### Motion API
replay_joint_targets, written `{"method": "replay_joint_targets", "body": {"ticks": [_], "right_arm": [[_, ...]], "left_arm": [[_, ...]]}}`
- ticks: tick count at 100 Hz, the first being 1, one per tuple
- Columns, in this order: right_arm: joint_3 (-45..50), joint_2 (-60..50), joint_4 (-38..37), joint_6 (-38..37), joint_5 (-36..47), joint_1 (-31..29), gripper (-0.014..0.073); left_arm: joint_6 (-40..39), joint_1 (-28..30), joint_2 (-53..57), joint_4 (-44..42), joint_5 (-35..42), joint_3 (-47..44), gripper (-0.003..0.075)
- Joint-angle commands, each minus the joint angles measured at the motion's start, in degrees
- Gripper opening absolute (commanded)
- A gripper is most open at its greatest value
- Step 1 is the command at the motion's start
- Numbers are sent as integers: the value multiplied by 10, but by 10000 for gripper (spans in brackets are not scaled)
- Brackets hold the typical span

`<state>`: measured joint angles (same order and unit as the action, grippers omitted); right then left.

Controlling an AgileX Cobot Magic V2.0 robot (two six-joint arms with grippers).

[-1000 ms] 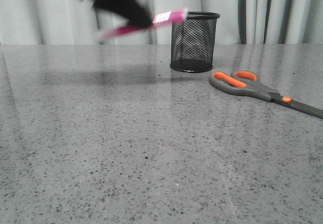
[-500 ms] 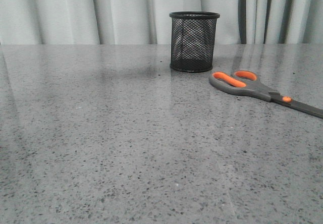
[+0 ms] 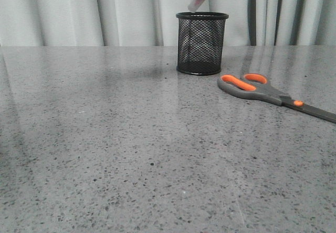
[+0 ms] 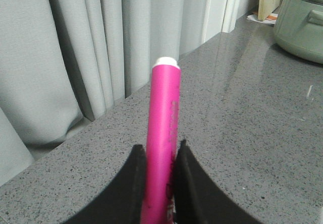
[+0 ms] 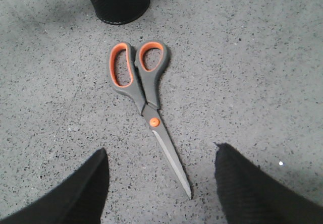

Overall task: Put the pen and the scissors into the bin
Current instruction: 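Lift the pen with the left gripper and drop it into the mesh cup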

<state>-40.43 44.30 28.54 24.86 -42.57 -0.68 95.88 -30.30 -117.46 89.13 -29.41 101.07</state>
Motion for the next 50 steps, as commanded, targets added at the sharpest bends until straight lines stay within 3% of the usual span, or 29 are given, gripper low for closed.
{"method": "replay_joint_targets", "body": {"ticks": [1, 8, 18, 25, 38, 50], "right_arm": [[-21, 1, 14, 7, 33, 1, 412], [-21, 1, 14, 7, 33, 1, 412], [-21, 1, 14, 7, 33, 1, 412], [-21, 1, 14, 7, 36, 1, 412], [-21, 1, 14, 7, 42, 1, 412], [-21, 1, 14, 7, 48, 1, 412]], "left_arm": [[1, -1, 33, 28, -15, 21, 31], [1, -1, 33, 27, -15, 21, 132], [1, 0, 33, 28, -15, 21, 341], [1, 1, 35, 29, -15, 21, 428], [0, 11, 50, 39, -23, 21, 428], [-4, 31, 84, 29, -39, 21, 321]]}}
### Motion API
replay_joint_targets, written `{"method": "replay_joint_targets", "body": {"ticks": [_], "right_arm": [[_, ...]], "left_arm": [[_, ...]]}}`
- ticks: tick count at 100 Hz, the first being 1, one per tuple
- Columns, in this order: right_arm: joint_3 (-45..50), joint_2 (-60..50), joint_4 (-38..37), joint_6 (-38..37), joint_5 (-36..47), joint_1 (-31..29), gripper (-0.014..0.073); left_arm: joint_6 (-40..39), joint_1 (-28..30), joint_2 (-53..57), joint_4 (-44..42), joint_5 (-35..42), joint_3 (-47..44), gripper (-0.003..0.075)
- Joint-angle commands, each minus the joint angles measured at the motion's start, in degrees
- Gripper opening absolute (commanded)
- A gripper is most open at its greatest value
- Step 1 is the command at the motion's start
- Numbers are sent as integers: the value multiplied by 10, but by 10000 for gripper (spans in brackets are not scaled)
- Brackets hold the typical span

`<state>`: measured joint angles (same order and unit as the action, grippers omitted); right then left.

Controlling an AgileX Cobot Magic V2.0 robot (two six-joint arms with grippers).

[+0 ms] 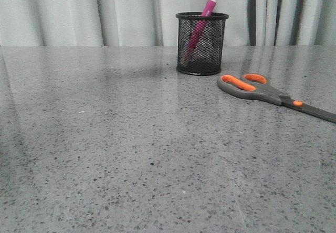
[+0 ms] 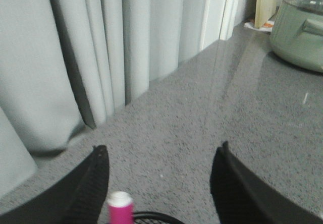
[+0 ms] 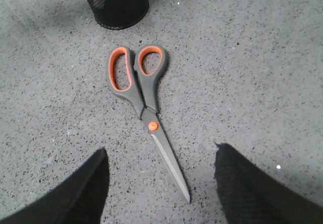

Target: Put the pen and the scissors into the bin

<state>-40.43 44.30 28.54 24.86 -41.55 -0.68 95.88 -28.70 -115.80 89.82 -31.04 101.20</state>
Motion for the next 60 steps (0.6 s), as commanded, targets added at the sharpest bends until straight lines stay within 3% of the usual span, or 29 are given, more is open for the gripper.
{"method": "replay_joint_targets", "body": {"ticks": [1, 16, 27, 34, 44, 60], "right_arm": [[-21, 1, 14, 7, 38, 1, 412], [-21, 1, 26, 7, 41, 1, 412], [-21, 1, 38, 7, 65, 1, 412], [-21, 1, 48, 7, 87, 1, 412], [-21, 2, 59, 13, 99, 1, 412], [-29, 30, 118, 158, 45, 18, 412]], "left_arm": [[-5, 19, 72, 17, -24, 19, 299], [-79, 60, 131, -67, -73, 19, -22], [-132, 103, 172, -141, -160, 19, -20], [-187, 127, 199, -195, -169, 8, -20], [-204, 160, 246, -230, -157, -42, -20], [-204, 214, 352, -216, -92, -202, -20]]}}
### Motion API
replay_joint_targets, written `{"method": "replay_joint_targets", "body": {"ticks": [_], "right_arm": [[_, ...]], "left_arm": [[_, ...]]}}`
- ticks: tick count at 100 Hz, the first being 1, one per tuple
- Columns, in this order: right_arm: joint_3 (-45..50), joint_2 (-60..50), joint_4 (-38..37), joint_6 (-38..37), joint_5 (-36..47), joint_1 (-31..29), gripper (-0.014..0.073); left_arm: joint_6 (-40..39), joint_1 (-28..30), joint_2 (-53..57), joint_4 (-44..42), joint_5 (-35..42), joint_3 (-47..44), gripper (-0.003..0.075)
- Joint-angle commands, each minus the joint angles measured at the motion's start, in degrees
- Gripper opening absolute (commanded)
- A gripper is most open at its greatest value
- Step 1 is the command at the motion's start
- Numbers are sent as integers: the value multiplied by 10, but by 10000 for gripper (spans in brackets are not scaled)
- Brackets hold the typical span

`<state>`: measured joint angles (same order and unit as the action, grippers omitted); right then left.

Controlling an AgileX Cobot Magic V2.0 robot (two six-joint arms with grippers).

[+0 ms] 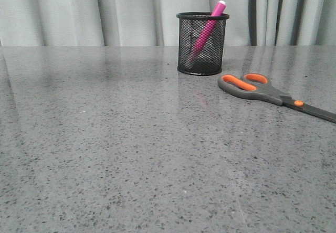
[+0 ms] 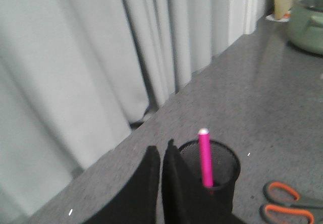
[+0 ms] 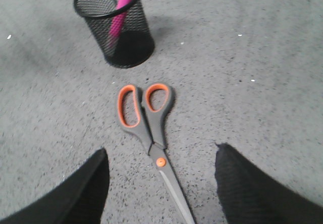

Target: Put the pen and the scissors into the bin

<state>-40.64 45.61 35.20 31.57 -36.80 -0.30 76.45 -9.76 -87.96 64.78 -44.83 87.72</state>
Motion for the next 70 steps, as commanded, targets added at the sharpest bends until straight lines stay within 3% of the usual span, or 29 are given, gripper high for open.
{"method": "replay_joint_targets", "body": {"ticks": [1, 8, 33, 70], "right_arm": [[-27, 22, 54, 98, -6, 17, 412], [-38, 46, 63, 142, -23, 44, 412], [-75, 139, 5, 147, -25, 97, 412], [-203, 286, -145, -32, -117, 108, 412]], "left_arm": [[-10, 27, 82, 37, 49, -75, -20], [-11, 52, 124, 67, 78, -155, -20], [-11, 137, 231, 121, 95, -344, -19], [8, 140, 356, 127, 107, -379, -19]]}}
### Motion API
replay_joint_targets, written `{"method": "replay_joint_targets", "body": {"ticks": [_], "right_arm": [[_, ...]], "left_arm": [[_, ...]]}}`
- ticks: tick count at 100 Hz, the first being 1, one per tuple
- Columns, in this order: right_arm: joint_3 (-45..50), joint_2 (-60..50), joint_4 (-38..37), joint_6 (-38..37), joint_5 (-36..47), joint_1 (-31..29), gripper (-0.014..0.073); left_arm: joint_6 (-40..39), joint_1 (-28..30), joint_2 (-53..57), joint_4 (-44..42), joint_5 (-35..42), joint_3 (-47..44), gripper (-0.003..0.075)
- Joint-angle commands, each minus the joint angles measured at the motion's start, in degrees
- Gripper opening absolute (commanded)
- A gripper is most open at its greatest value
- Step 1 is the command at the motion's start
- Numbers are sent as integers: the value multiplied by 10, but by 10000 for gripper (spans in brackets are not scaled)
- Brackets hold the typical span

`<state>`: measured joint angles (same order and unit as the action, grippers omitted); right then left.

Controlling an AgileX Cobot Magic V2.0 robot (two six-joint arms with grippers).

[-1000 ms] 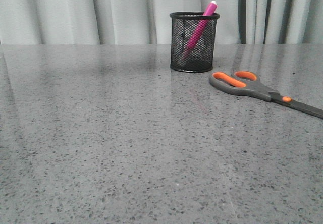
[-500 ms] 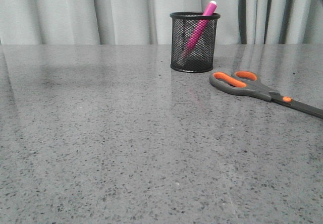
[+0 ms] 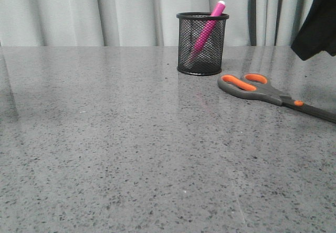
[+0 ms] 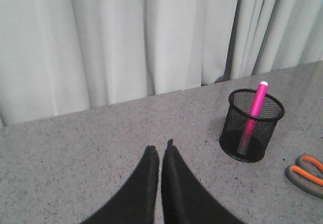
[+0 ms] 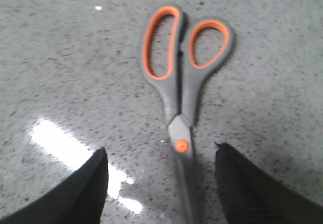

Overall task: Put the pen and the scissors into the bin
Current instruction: 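Lower the right gripper and grasp the scissors at the handle pivot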

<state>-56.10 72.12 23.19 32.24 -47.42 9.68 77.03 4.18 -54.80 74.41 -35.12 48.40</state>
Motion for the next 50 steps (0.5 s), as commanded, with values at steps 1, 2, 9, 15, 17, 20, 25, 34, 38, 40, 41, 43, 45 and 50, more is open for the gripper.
{"method": "replay_joint_targets", "body": {"ticks": [1, 2, 9, 15, 17, 20, 25, 34, 38, 40, 41, 43, 45, 50], "right_arm": [[-55, 26, -28, -43, -15, 12, 412], [-60, 33, -32, -47, -18, 13, 412], [-86, 62, -47, -55, -38, 33, 412], [-103, 85, -77, -75, -45, 54, 412], [-109, 93, -94, -84, -48, 61, 412], [-117, 106, -124, -98, -51, 70, 412], [-125, 123, -166, -126, -58, 83, 412], [-133, 148, -194, -145, -65, 93, 412], [-135, 155, -194, -145, -62, 93, 412], [-135, 158, -194, -145, -61, 93, 412], [-135, 161, -194, -145, -59, 93, 412], [-135, 163, -194, -145, -56, 93, 412], [-135, 165, -194, -145, -53, 93, 412], [-135, 169, -196, -145, -46, 93, 412]], "left_arm": [[3, 1, 27, 31, 10, 14, -19], [3, 1, 28, 31, 10, 14, -19], [3, 1, 42, 31, 10, 14, -19], [3, 1, 51, 31, 10, 14, -19], [3, 1, 55, 31, 10, 14, -19], [3, 1, 60, 30, 11, 14, -19], [3, 1, 65, 29, 13, 14, -19], [3, 1, 68, 29, 14, 14, -19], [3, 1, 68, 29, 14, 14, -19], [3, 1, 68, 29, 14, 14, -19], [3, 1, 68, 29, 14, 14, -19], [3, 1, 68, 29, 14, 14, -19], [3, 1, 68, 29, 14, 14, -19], [3, 1, 68, 29, 14, 14, -19]]}}
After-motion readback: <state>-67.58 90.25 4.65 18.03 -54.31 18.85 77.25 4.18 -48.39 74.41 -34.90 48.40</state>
